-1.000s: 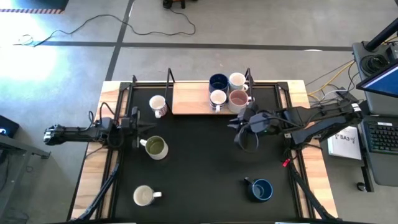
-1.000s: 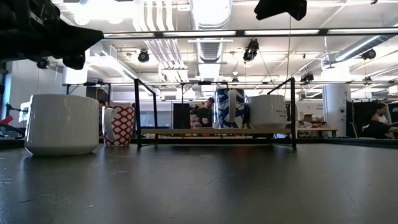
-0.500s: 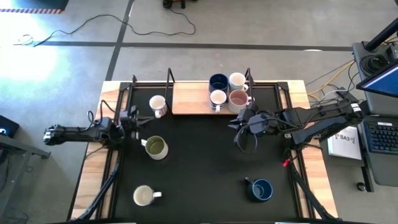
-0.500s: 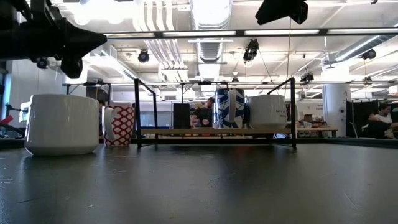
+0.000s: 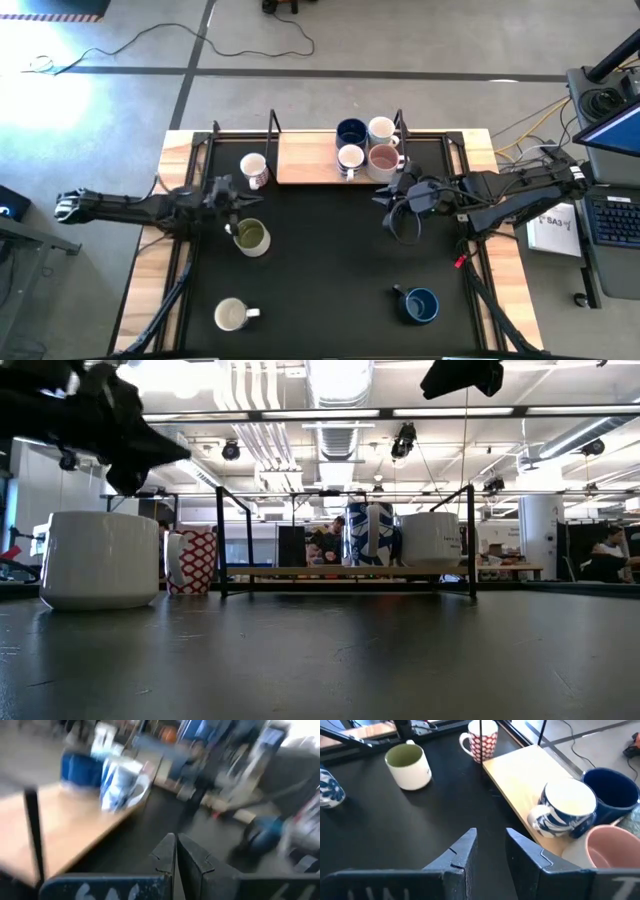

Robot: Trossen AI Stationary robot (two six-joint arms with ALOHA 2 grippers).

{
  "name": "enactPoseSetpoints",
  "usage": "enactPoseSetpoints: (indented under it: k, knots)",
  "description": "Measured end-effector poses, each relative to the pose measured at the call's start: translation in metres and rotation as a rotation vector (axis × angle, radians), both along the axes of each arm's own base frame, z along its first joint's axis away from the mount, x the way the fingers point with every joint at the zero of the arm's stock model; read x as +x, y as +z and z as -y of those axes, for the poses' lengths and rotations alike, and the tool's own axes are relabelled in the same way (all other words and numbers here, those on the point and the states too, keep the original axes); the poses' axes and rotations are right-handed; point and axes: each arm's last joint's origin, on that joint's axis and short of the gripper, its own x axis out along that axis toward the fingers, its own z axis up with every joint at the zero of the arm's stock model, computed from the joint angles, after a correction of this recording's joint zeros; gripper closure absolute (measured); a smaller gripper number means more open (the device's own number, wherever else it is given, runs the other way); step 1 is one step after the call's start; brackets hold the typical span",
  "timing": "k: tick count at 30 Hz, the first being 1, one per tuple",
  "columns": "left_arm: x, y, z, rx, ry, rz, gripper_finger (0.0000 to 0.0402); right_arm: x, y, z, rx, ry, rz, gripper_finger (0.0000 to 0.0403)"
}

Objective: Place coffee mugs
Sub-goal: Put the red mug on the shelf

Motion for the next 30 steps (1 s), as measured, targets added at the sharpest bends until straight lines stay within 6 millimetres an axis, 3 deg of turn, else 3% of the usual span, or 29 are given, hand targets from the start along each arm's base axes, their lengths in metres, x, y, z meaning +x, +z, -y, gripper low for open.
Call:
enactPoseSetpoints:
  k: [7,17,25,30]
  knots:
    - [0.014,-0.006,-0.002,-0.125,0.089,-0.175,0.0402,-0.01,-0.011,0.003,0.019,-0.039,-0.004,0.0308]
    - [0.014,-0.006,-0.001,-0.29,0.184,-0.451,0.0397,-0.028,-0.003,0.006,0.002,-0.022,0.019,0.0286]
    - [0.023,0.007,-0.001,-0.328,0.238,-0.603,0.0329,-0.03,-0.002,0.006,-0.02,-0.005,0.014,0.0282]
    - [0.03,0.003,-0.005,-0.372,0.435,-0.591,0.0299,-0.031,-0.003,0.006,-0.021,-0.006,0.001,0.0282]
